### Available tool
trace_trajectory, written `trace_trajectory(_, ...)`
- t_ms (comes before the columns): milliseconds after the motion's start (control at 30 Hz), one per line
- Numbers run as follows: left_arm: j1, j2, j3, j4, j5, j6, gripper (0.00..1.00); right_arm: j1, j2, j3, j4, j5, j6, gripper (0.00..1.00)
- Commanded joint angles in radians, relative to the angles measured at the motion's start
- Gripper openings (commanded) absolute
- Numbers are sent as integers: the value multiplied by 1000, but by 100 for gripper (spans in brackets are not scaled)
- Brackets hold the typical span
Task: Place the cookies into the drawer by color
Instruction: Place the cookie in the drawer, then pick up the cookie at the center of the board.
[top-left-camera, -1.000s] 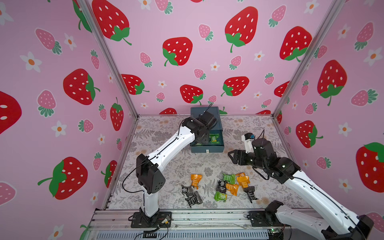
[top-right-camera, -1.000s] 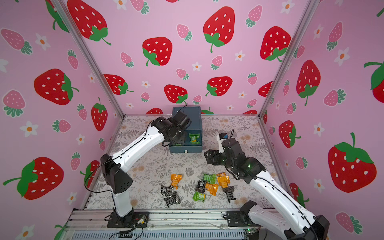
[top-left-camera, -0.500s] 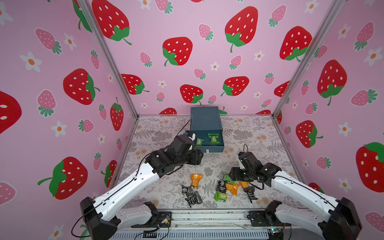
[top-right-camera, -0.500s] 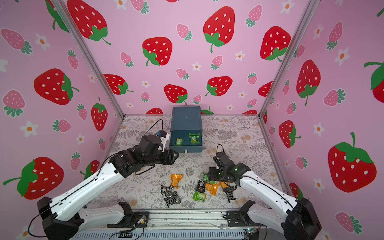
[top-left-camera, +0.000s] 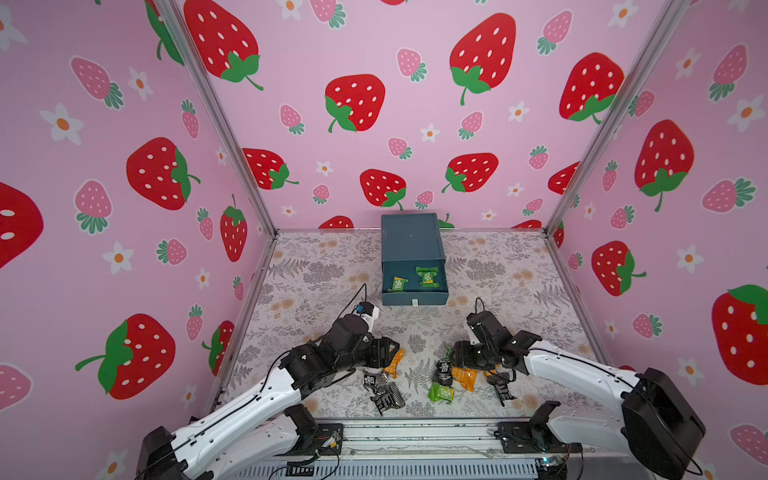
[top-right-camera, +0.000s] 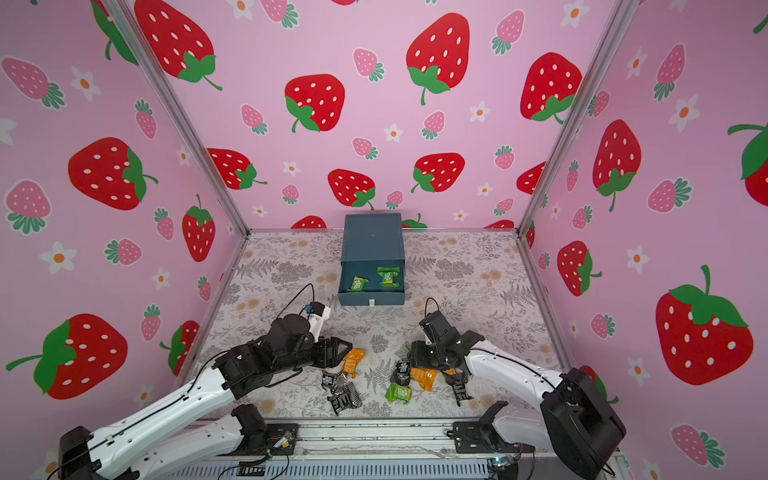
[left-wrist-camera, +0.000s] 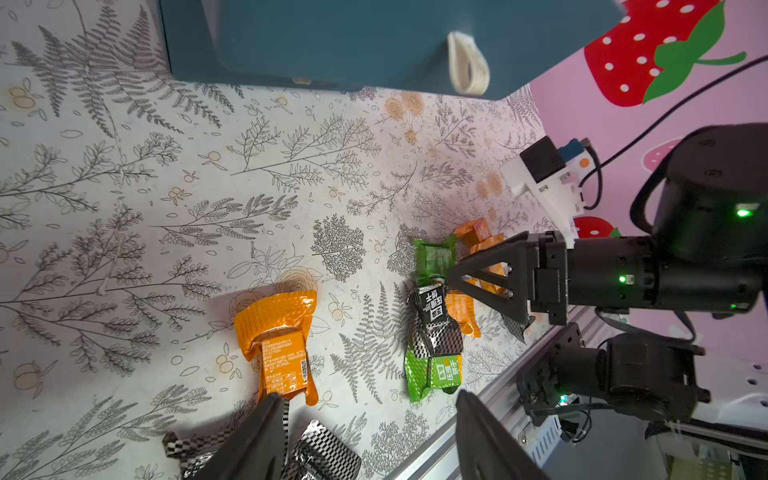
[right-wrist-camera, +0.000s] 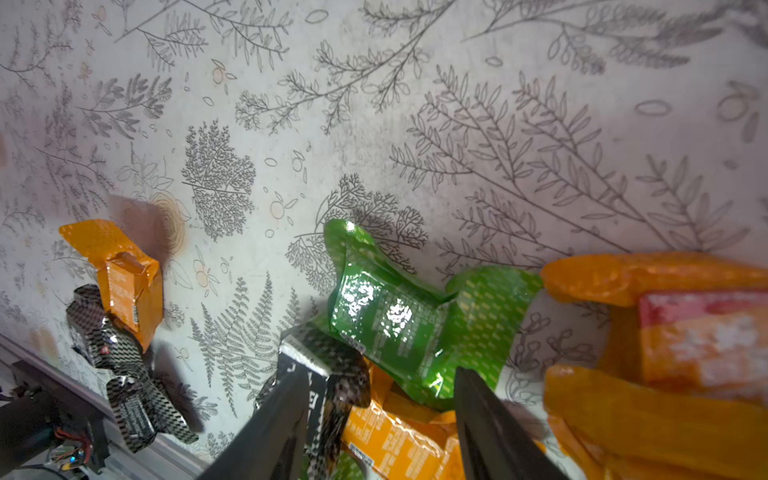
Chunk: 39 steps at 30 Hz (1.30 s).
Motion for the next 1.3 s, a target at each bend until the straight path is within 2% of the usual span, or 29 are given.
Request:
trace_trajectory(0, -21, 36, -30, 94, 4, -26, 69, 4, 30, 19, 47, -12, 5, 63)
trace_trajectory(233, -44, 50, -64, 86, -38, -23, 68, 5, 142, 85, 68, -8, -24, 62)
trace_trajectory(400, -45, 9, -91, 77, -57, -30, 69, 11, 223, 198, 44, 22, -135, 62)
trace_trajectory(533, -45, -2, -103, 77, -63, -33, 69, 11, 283, 259, 33, -13, -212, 63)
trace_trajectory(800, -53, 7, -132, 126, -58, -49, 68, 16, 90, 121, 5, 45, -63, 63)
trace_trajectory(933, -84, 33, -134, 158, -70, -56, 68, 30, 46, 60, 33, 8, 7, 68)
trace_trajectory(1133, -105, 76, -121, 182, -74, -58, 68, 70, 138, 61, 106, -23, 29, 72)
trace_trajectory(1267, -151, 75, -68, 127, -110, -33, 67, 70, 222, 104, 115, -14, 7, 72)
